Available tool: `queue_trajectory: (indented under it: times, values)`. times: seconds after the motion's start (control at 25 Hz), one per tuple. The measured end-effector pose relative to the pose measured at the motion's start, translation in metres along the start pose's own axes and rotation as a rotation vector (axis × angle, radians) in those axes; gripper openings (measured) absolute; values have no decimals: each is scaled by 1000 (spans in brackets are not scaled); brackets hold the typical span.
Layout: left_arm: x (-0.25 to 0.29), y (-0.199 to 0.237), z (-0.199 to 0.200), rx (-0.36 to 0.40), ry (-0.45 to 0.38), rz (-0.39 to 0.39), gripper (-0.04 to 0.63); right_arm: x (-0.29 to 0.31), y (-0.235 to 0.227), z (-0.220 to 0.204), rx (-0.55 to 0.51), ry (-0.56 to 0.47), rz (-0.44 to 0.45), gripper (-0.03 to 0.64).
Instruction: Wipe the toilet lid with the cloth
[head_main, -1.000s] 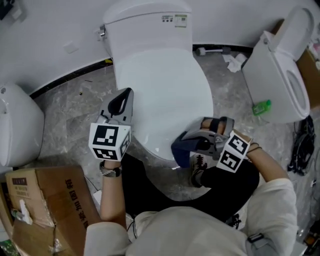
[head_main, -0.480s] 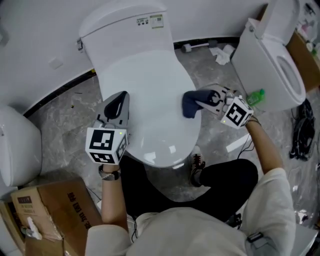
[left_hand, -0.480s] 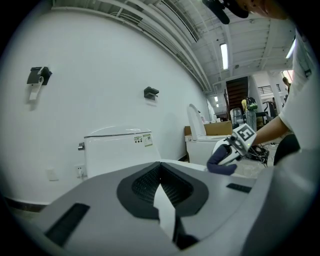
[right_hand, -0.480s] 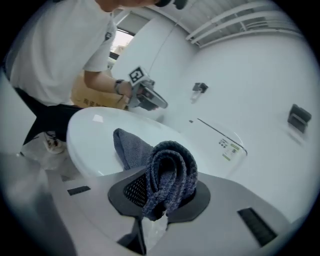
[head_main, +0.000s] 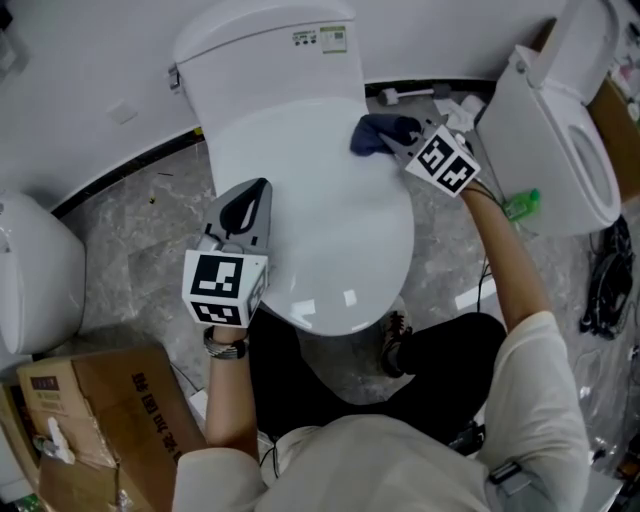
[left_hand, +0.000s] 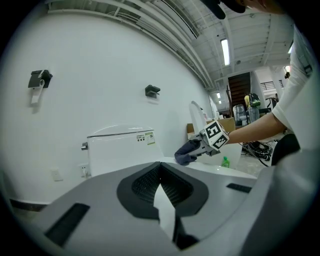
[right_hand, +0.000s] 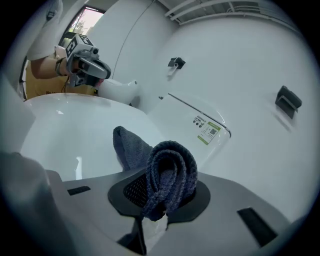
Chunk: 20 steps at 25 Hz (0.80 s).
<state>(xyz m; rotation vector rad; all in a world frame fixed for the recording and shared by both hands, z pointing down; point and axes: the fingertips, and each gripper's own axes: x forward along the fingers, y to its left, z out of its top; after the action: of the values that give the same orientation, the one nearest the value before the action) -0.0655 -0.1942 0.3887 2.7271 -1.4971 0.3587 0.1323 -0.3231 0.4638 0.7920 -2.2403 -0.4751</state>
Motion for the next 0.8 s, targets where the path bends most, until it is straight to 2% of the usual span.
queue_trajectory:
  times: [0.2,0.4,0.56,0.68,0.8]
  values:
    - [-3,7,-2,-3,-9,21,0,19,-4,16,-69,30,5,80]
    - [-8,9,-7,-16,0,33,1,28,15,47,-125,1,3,80]
    - [-14,8,-8,-7,-2,30,1,10,62,73,-172,-75,58,78]
    - [-19,11,-8,-4,-8,26,2,-24,106,78,-127,-125,120,78]
    - [-22,6,-9,-5,-11,5,1,-52,151,86,-86,-124,193,78]
